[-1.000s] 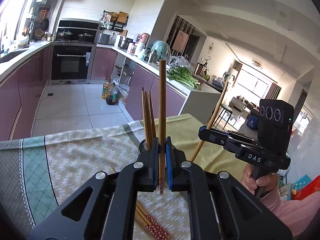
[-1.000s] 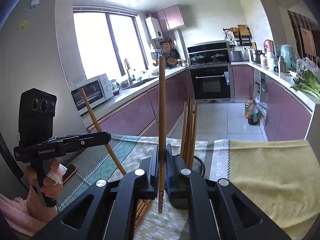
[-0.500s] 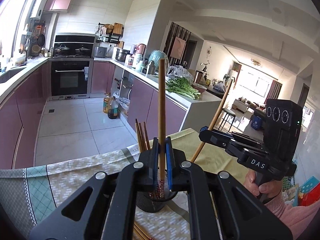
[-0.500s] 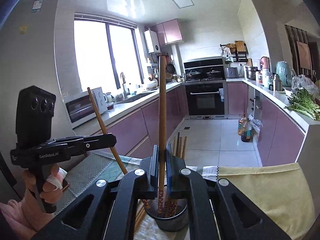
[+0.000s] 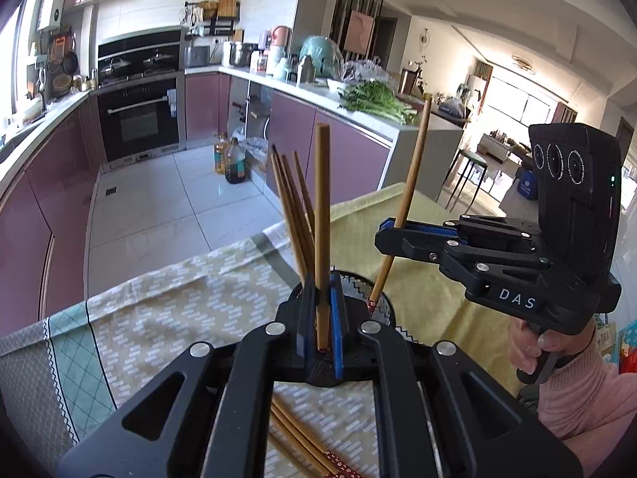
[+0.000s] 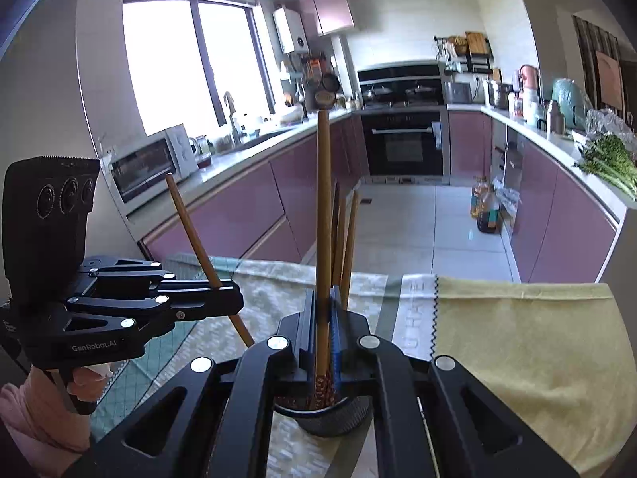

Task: Organize utensils
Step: 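Lower the chopsticks into the mesh cup and open both tools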

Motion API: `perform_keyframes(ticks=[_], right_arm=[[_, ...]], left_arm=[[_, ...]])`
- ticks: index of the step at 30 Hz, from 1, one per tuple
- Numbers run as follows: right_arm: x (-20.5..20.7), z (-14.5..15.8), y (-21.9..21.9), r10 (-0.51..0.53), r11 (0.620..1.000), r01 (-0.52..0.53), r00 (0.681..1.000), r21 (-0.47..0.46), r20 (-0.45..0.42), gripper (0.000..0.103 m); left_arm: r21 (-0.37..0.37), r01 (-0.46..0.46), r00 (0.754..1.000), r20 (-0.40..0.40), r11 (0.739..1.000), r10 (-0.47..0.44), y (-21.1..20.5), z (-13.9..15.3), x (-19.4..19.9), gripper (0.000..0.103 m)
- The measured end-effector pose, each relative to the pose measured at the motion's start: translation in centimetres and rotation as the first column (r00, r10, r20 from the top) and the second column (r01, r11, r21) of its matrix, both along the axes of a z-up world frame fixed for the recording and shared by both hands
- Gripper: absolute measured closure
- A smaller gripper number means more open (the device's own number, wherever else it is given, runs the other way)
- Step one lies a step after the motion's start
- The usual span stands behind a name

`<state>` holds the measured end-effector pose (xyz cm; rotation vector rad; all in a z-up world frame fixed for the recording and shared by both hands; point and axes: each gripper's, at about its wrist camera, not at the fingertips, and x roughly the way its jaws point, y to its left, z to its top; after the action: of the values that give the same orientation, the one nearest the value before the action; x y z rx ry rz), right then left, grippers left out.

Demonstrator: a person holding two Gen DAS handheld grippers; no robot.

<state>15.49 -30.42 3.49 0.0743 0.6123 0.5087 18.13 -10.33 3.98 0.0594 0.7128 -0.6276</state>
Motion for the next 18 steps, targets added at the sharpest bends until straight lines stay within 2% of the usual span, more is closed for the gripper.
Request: perform_keyframes(ticks=[4,14,18], right_arm=[[0.5,-1.2,0.4,0.000,1.000,-0.001,0.999,-0.022,-0.047,0.097],[1.8,-2.3,0.5,-0.020,1.000,0.019,0.996,-0.013,-0.082,0.097],[2.2,-2.5,0.3,-0.035,0.999,0.035,0.996,-0.004,-0.085,0.095]], left_arm=[[0.012,0.004,0.999,-0.043,1.000,-0.004,-0.1,-1.4,0.8,0.095],[0.028,-0.019,0.998,-0.058,0.999,0.020,-0.8,-2.1,2.9,0.095],[0.026,-0.047,0.998,-0.043,0.999,0.048,-0.8,-2.3,2.9,0.087]])
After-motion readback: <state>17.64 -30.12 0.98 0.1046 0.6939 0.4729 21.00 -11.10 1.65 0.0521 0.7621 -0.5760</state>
